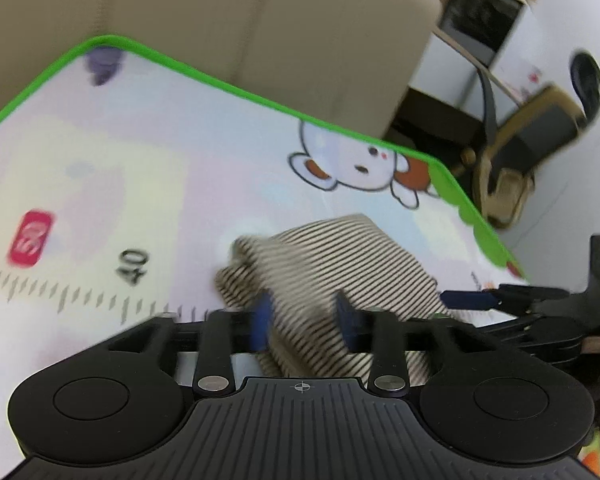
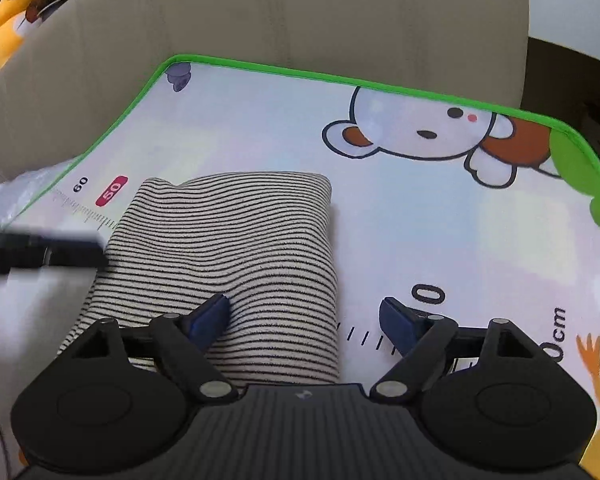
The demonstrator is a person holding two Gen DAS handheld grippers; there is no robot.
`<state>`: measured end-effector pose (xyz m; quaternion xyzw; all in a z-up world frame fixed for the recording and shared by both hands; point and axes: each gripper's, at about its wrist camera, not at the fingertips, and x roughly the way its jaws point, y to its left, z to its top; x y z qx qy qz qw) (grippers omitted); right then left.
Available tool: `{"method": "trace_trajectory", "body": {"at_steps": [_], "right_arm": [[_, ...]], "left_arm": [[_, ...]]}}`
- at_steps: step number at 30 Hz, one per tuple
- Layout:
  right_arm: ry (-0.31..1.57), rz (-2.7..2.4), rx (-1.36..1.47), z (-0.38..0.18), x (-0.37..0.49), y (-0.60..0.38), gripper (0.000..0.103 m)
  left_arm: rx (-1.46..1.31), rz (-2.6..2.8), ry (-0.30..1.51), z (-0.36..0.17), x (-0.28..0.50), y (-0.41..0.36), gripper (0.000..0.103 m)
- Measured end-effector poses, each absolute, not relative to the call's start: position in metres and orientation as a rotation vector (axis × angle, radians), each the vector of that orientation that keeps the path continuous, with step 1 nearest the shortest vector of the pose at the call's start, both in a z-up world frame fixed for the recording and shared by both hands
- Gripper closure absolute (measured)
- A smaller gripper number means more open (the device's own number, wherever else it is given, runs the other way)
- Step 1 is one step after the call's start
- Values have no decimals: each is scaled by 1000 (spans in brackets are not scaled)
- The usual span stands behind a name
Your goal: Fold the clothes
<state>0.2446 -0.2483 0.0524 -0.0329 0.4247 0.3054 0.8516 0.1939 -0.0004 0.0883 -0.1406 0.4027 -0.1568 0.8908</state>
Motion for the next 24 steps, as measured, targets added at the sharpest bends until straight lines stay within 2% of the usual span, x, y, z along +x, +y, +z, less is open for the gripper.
{"method": "trace_trajectory", "body": {"at_steps": [5,8,11,13,14,17,19,24], "right_arm": [[936,660,13,50,250,-258,18],[1004,692,81,41,257,-264,10],[1035,735,126,37,258,-247,7],[1045,763,149,37,258,-232,13],[1049,778,161,36,257,-224,14],[1063,821,197,35,256,-202,20],[1065,855,212,36,256,-182,31],[1024,993,166,49,258,-93,40]], "left_arm": [[-422,-363,1027,58,186,-4,29],[-500,-380,1067,40,190,-5,19],[-508,-416,1072,33,196,-8,16],[-509,-440,1059,31,197,-9,20],[-514,-452,1051,31,197,-9,27],[-539,-447,1040,32,192,4,38],[-539,-418,1025,36,188,19,40],[-453,-237,904,63,174,81,45]]}}
